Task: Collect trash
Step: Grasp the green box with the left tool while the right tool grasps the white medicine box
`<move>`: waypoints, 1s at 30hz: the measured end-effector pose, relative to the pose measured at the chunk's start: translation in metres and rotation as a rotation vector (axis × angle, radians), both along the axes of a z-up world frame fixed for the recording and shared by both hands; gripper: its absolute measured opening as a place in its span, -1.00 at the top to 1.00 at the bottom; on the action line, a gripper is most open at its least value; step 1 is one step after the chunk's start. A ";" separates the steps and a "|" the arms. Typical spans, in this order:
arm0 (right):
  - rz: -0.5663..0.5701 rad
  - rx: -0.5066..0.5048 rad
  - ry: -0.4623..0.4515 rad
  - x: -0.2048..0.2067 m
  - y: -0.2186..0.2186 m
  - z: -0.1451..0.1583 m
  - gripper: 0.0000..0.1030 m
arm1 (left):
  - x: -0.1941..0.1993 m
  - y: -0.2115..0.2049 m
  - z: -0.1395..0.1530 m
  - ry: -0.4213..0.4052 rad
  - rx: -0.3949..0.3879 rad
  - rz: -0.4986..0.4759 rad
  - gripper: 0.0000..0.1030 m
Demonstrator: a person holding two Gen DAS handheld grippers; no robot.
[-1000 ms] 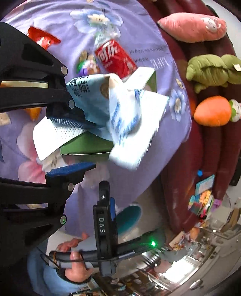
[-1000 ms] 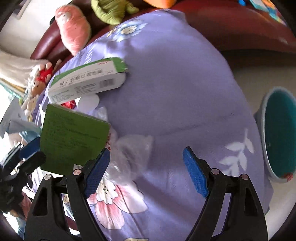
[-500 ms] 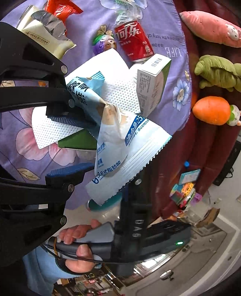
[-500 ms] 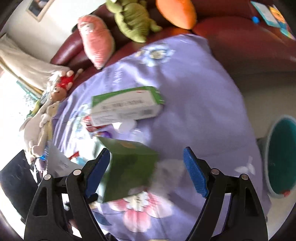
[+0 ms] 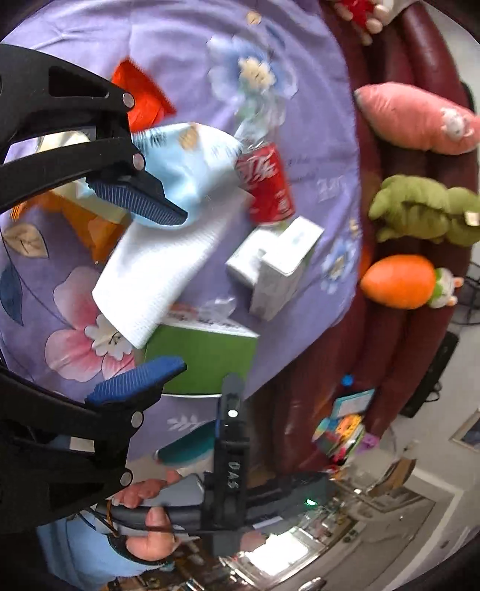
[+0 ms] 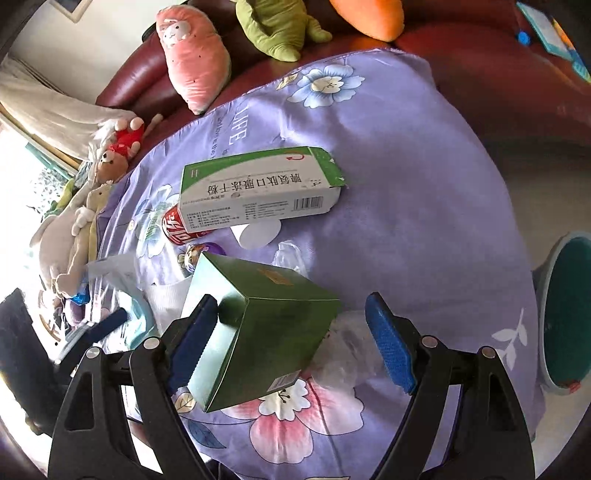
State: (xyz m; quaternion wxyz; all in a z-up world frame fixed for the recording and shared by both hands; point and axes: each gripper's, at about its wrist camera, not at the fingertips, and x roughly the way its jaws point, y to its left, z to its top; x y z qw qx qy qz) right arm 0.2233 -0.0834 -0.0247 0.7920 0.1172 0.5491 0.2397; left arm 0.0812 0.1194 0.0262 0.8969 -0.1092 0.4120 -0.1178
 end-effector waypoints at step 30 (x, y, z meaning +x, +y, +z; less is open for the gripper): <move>-0.064 0.025 -0.032 0.000 -0.037 0.017 -0.51 | 0.011 -0.018 0.004 0.023 -0.016 0.009 -0.24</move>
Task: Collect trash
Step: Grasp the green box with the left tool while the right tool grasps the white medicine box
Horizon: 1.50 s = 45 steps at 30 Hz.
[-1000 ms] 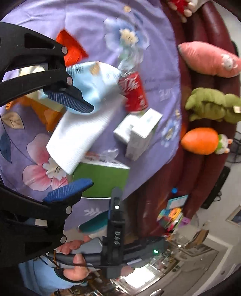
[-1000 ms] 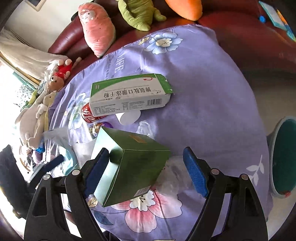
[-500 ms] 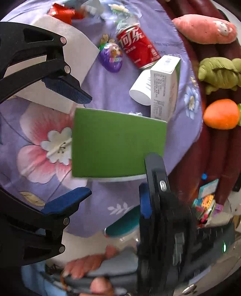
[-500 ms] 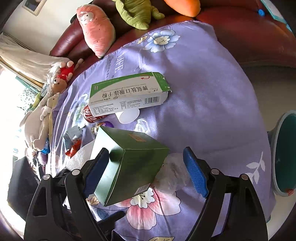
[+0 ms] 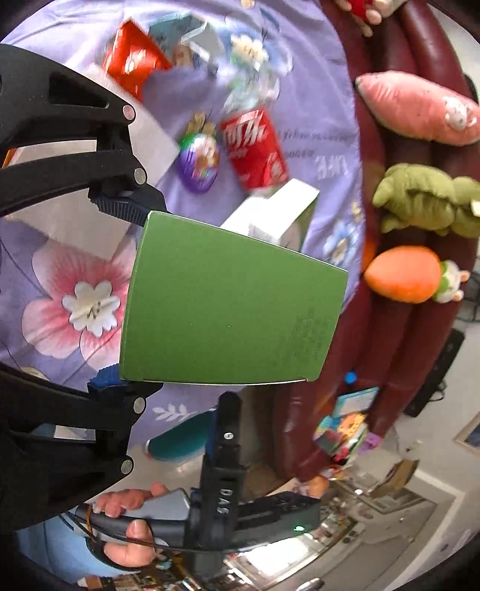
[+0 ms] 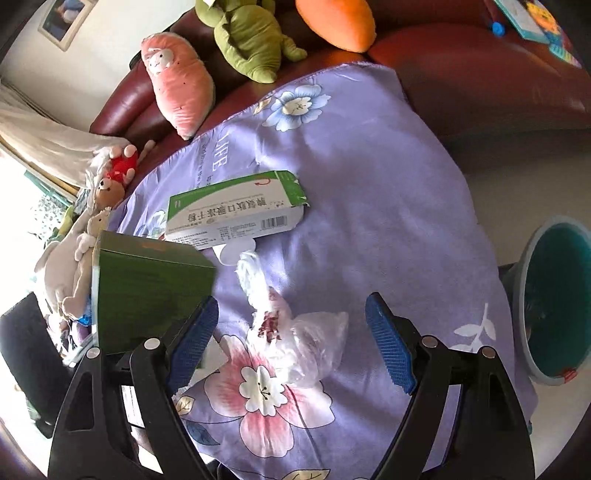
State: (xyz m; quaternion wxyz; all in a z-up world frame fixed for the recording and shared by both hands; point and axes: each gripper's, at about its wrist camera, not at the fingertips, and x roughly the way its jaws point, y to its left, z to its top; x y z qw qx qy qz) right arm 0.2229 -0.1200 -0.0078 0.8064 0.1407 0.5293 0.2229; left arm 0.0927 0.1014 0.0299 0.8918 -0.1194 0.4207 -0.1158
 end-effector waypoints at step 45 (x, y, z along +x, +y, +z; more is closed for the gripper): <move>0.363 -0.566 -0.433 0.030 0.204 -0.023 -0.14 | 0.009 0.140 -0.038 0.148 0.051 0.225 -0.22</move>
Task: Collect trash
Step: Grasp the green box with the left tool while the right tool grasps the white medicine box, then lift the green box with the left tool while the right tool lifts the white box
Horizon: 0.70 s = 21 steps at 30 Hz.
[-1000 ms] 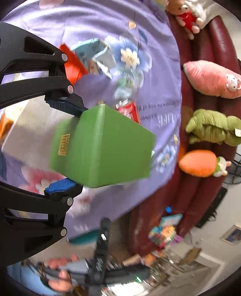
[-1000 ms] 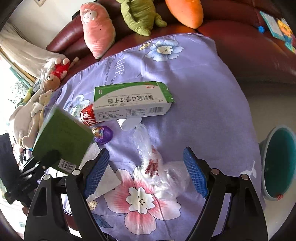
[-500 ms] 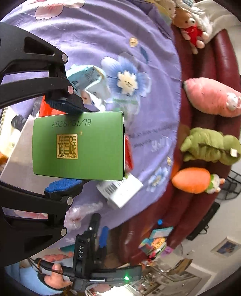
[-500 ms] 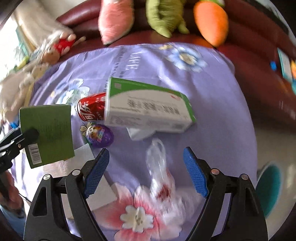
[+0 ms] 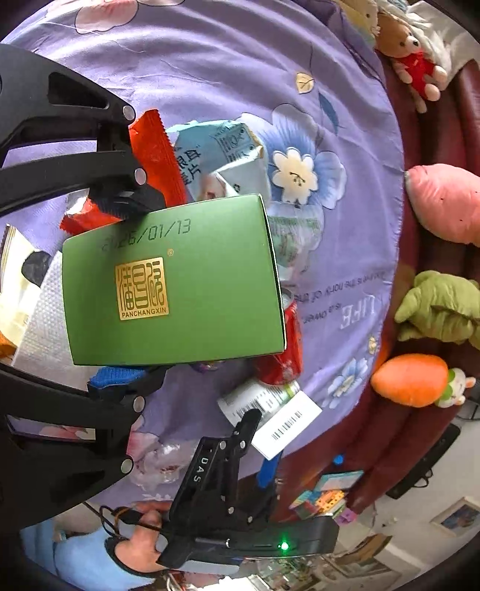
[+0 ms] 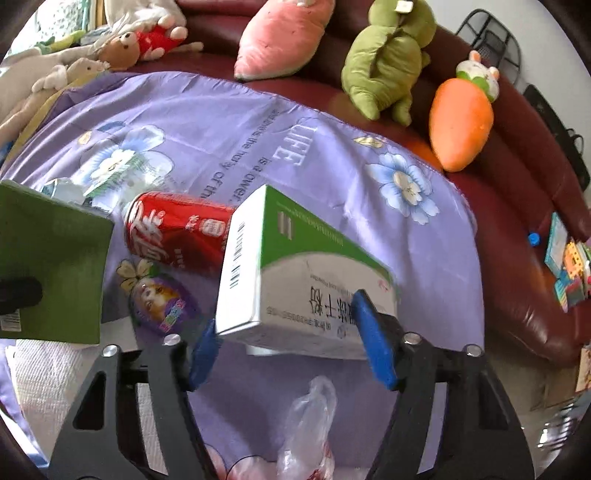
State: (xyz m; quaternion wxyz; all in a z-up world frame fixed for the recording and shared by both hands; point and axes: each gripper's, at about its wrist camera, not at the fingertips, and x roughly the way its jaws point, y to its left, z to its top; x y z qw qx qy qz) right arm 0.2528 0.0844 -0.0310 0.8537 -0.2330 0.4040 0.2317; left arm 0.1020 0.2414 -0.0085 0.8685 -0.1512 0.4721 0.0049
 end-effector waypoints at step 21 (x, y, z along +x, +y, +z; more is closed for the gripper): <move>-0.161 0.341 0.075 -0.043 -0.137 0.052 0.35 | -0.011 -0.081 -0.009 -0.069 -0.047 -0.071 -0.30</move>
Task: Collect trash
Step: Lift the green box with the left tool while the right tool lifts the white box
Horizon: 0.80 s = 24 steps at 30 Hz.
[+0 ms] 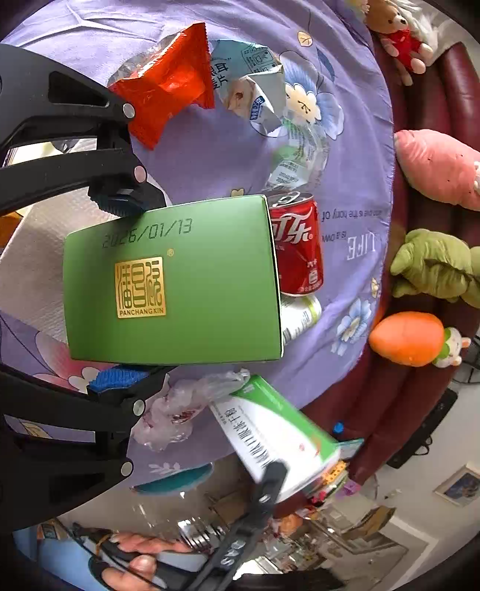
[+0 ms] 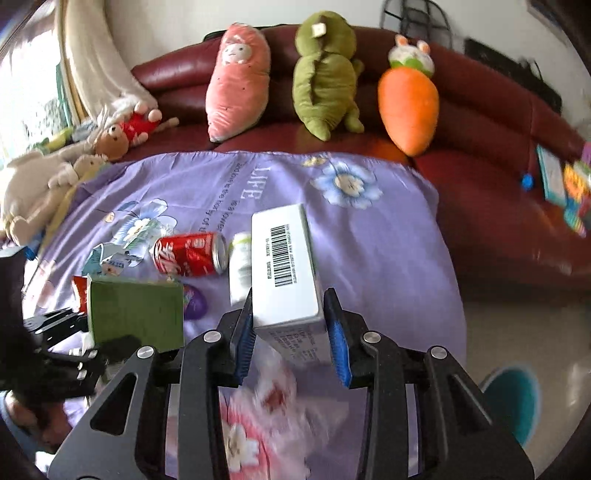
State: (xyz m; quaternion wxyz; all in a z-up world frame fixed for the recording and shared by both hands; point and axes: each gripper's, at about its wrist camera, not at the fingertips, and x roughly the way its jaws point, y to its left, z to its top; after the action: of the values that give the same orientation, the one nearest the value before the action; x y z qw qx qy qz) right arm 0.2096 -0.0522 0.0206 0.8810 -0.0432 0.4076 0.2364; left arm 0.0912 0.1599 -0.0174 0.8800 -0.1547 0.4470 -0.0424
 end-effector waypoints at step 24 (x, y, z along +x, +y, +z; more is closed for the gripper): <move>-0.075 0.123 0.131 -0.041 -0.075 -0.033 0.40 | -0.042 -0.039 -0.002 0.110 0.060 -0.048 0.35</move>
State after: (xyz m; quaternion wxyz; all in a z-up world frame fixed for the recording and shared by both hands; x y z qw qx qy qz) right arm 0.1688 -0.1273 -0.0127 0.8616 0.0417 0.4503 0.2304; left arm 0.0487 0.1207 -0.0190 0.8570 -0.1197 0.4995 -0.0417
